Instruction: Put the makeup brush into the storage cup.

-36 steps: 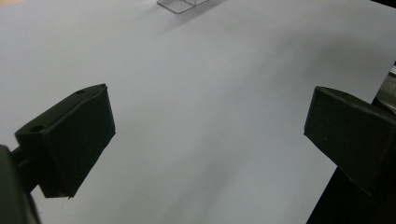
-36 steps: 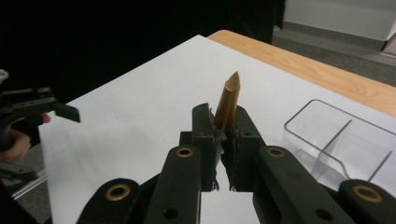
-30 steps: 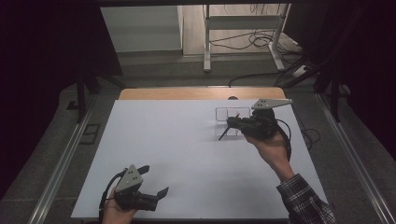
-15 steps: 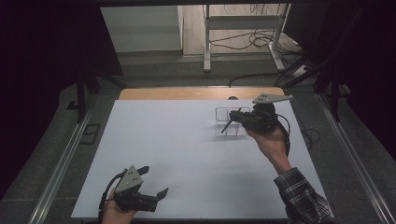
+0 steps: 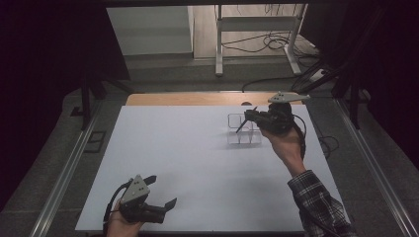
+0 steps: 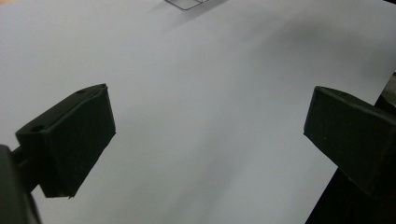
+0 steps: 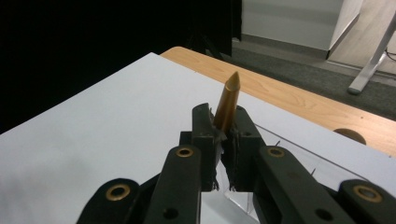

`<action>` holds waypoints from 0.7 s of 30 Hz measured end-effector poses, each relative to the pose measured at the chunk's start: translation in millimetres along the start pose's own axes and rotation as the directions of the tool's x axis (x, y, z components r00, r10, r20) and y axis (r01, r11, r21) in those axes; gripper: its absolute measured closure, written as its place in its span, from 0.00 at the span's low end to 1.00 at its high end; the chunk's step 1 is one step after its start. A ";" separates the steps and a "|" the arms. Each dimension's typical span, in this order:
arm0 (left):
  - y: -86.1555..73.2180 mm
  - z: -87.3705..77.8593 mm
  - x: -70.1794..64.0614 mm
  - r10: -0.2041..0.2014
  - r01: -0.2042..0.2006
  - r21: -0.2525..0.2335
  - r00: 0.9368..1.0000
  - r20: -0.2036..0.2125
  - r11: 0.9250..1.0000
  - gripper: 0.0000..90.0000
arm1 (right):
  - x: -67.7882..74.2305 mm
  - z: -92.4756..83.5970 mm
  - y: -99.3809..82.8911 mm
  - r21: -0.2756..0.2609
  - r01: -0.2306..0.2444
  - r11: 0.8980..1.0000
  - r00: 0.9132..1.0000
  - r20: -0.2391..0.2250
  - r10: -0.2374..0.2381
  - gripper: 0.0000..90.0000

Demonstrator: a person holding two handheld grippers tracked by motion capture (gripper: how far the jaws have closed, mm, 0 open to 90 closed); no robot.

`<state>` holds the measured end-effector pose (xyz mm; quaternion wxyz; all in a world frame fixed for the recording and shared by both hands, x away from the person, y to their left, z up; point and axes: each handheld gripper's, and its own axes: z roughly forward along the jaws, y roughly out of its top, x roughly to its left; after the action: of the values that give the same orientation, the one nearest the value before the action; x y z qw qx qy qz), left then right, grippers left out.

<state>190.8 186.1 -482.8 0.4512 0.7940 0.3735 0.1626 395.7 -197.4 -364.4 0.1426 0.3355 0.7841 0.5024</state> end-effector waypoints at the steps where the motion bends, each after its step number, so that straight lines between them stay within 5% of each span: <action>1: -0.3 -0.4 0.2 -0.002 0.002 0.000 1.000 -0.001 1.000 0.02 | -0.5 0.4 0.9 0.000 0.001 1.000 1.000 0.003 -0.001 0.92; 21: -11.8 -20.3 18.9 -0.055 0.054 -0.019 0.998 -0.039 0.998 0.03 | -8.7 11.5 10.5 -0.032 -0.001 0.999 0.999 0.049 0.002 0.92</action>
<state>186.0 215.8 -483.2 0.4552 0.7761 0.4023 0.1693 412.6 -192.4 -361.3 0.1669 0.3460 0.7720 0.5064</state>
